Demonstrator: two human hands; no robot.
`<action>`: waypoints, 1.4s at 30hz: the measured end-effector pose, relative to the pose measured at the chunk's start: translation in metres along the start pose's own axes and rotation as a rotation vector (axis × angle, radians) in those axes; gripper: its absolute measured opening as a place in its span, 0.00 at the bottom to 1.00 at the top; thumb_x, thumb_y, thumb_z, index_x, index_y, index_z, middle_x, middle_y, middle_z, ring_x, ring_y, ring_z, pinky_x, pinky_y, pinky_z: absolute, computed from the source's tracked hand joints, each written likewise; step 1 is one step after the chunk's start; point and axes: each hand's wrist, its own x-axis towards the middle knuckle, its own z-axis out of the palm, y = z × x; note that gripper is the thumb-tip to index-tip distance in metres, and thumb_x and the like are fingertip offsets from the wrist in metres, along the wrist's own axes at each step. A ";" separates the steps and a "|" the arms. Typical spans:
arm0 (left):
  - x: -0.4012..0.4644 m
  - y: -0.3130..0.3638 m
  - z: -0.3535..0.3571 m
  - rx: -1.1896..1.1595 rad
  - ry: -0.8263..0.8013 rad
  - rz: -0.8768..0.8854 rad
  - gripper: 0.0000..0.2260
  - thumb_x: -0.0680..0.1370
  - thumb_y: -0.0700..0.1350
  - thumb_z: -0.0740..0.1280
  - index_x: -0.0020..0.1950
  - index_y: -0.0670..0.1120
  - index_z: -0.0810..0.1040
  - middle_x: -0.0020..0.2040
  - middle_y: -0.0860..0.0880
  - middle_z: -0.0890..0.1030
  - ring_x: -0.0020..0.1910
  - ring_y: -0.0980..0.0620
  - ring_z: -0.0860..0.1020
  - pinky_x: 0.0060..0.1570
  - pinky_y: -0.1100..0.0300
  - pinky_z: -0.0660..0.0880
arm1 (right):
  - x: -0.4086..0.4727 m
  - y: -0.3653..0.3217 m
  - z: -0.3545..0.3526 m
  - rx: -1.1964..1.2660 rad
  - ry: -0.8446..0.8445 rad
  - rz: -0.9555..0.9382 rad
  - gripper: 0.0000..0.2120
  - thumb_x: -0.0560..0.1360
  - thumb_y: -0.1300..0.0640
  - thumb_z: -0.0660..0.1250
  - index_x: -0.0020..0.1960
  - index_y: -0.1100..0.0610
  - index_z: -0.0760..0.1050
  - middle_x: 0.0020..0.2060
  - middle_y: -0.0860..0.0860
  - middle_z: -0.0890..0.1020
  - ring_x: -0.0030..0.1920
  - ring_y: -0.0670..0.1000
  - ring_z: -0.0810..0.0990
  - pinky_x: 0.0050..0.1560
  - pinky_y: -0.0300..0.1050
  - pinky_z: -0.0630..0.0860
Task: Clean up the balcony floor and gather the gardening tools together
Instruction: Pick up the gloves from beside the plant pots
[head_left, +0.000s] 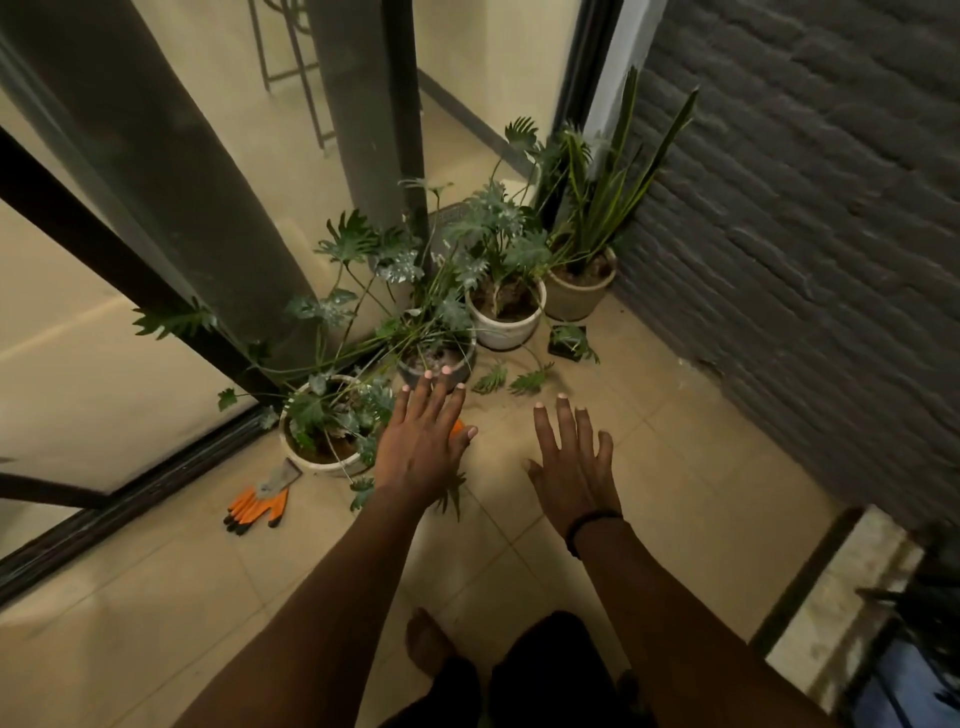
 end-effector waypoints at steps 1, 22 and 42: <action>0.003 0.000 0.000 0.003 -0.008 0.000 0.29 0.84 0.61 0.43 0.82 0.50 0.47 0.82 0.47 0.42 0.81 0.45 0.41 0.79 0.47 0.40 | 0.004 0.001 -0.001 0.002 -0.002 0.002 0.37 0.75 0.43 0.67 0.78 0.56 0.58 0.76 0.61 0.61 0.73 0.64 0.64 0.65 0.64 0.65; 0.086 0.038 0.023 -0.062 -0.085 -0.192 0.28 0.84 0.61 0.44 0.82 0.50 0.51 0.82 0.47 0.47 0.81 0.46 0.45 0.79 0.46 0.45 | 0.126 0.073 0.024 -0.054 -0.170 -0.246 0.39 0.74 0.44 0.69 0.79 0.55 0.57 0.76 0.60 0.61 0.74 0.64 0.63 0.67 0.66 0.64; 0.248 -0.060 0.487 -0.154 -0.104 -0.030 0.25 0.75 0.48 0.71 0.70 0.41 0.74 0.72 0.40 0.73 0.68 0.41 0.74 0.65 0.51 0.71 | 0.344 -0.049 0.495 -0.216 -0.355 -0.654 0.22 0.83 0.57 0.51 0.77 0.51 0.57 0.77 0.54 0.58 0.74 0.58 0.62 0.69 0.54 0.62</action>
